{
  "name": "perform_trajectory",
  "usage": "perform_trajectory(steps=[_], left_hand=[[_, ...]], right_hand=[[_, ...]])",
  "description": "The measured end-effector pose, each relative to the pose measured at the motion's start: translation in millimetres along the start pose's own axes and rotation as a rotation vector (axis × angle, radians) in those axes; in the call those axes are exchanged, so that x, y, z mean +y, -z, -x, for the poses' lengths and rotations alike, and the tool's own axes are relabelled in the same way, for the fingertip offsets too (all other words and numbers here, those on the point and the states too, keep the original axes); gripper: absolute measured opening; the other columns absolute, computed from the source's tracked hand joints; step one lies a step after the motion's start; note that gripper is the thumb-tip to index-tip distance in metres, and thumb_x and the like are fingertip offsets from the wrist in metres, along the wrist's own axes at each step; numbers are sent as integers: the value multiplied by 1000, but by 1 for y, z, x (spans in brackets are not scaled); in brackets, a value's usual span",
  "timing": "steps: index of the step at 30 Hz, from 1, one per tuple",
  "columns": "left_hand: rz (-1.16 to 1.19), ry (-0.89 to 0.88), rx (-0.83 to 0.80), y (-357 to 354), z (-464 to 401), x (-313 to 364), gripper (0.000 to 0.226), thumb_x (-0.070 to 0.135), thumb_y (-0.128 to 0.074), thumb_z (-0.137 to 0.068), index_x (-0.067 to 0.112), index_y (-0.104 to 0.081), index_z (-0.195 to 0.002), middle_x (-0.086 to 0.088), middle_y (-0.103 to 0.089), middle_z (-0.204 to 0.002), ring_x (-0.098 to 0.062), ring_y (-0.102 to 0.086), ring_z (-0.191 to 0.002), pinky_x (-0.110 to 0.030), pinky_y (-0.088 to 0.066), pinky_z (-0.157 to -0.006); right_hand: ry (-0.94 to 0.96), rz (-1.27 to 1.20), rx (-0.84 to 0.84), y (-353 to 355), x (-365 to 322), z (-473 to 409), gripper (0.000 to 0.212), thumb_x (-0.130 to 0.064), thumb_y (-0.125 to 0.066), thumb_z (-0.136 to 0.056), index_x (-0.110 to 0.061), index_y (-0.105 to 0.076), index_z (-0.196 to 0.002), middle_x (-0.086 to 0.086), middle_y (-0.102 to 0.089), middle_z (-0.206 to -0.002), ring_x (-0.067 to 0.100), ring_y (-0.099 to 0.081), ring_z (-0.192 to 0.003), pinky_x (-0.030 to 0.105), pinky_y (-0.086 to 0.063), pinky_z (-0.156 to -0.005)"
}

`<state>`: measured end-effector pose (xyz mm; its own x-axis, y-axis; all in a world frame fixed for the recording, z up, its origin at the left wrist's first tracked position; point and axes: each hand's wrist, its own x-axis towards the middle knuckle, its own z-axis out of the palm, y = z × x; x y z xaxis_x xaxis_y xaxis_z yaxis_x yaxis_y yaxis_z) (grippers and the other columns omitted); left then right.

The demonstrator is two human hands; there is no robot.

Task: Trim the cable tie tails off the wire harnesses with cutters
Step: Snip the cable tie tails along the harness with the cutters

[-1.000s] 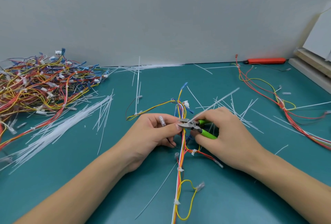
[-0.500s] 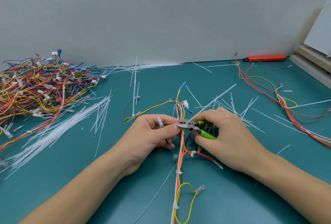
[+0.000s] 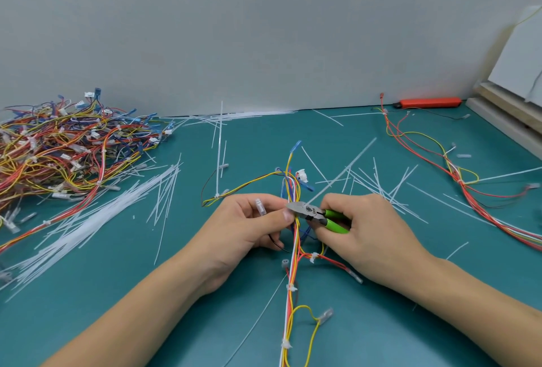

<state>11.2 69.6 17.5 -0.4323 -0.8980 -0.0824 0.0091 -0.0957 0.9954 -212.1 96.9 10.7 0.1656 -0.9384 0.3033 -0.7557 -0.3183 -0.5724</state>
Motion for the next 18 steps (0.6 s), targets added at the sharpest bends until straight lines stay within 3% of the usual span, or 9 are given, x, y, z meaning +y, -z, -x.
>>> perform_trajectory(steps=[3,8,13,18], left_hand=[[0,2,4,0,0,0,23,24,-74,-83,11,-81,-101,-6,-71,-84,-14,-57,-63,-24,-54,-67],[-2,-4,-12,0,0,-1,27,29,-77,-80,14,-81,-102,-2,-71,-82,-13,-58,-63,-25,-55,-67],[-7,2,-5,1,-1,-2,23,23,-74,-84,13,-81,-103,-3,-72,-84,-14,-59,-65,-25,-55,-69],[-12,6,0,1,-1,-2,23,22,-73,-83,11,-80,-102,-7,-74,-88,-15,-60,-65,-28,-55,-70]], right_hand=[[-3,-42,4,0,-1,0,27,-55,-59,-80,-29,-62,-78,-8,-57,-63,14,-49,-60,34,-45,-54],[44,-52,42,3,-3,-1,29,-53,-56,-77,-34,-71,-92,-17,-68,-85,8,-60,-92,31,-50,-81],[53,-6,17,4,-5,-2,34,-53,-53,-77,-34,-71,-99,-19,-68,-92,9,-58,-97,31,-48,-87],[53,-12,8,4,-4,-2,25,-40,-62,-78,-35,-72,-101,-19,-67,-94,7,-58,-97,28,-48,-88]])
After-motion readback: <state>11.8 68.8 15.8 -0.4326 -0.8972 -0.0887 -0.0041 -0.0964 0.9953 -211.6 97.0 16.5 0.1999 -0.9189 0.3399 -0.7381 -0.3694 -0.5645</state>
